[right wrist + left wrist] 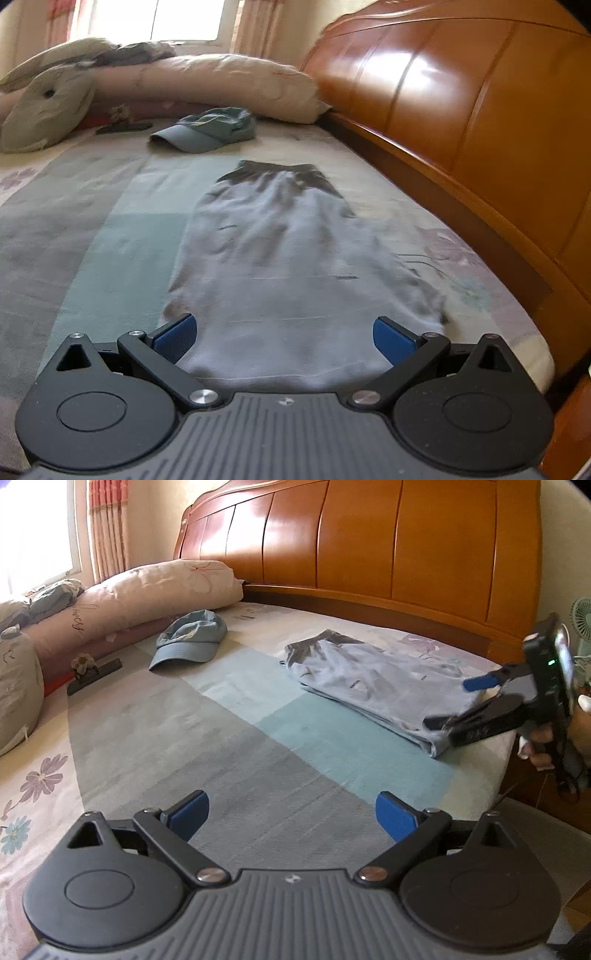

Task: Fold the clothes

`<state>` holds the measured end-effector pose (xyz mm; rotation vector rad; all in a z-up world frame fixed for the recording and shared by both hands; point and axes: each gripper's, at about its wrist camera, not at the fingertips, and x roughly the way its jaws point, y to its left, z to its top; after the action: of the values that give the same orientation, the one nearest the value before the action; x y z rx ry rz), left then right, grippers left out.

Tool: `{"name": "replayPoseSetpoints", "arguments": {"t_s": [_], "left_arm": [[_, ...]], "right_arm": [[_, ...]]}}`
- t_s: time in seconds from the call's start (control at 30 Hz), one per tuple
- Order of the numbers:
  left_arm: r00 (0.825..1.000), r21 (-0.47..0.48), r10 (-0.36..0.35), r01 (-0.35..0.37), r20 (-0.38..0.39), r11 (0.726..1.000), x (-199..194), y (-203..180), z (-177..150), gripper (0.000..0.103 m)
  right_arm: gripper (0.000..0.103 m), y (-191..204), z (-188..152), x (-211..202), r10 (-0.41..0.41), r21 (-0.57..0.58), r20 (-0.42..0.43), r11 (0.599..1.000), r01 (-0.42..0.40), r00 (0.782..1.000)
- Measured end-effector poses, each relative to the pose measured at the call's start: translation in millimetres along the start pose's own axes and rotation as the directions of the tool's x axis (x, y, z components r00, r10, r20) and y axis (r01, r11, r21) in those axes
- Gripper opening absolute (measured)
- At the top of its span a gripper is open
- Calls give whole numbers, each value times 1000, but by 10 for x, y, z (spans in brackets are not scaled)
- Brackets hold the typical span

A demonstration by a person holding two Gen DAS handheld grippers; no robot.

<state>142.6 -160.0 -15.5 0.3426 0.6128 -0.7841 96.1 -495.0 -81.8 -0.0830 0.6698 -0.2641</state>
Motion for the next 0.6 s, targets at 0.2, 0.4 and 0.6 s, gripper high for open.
{"name": "replayPoseSetpoints", "arguments": {"t_s": [0.2,0.4,0.6], "left_arm": [[1000,-5,-11,11,-15,1000,24,-28,-8,97],[999,-7,-25,24,-22,1000,37,-74,-15,97],[998,-31,-60,59,-33,998,53,-68,-4,97]], "right_arm": [[103,49,-114,-20,22,-9,-45,1000,-22,999],[103,-128,-93,-51,38,90,7,995,-38,999],[103,-294,-123,-42,62,145,16,987,-64,998]]}}
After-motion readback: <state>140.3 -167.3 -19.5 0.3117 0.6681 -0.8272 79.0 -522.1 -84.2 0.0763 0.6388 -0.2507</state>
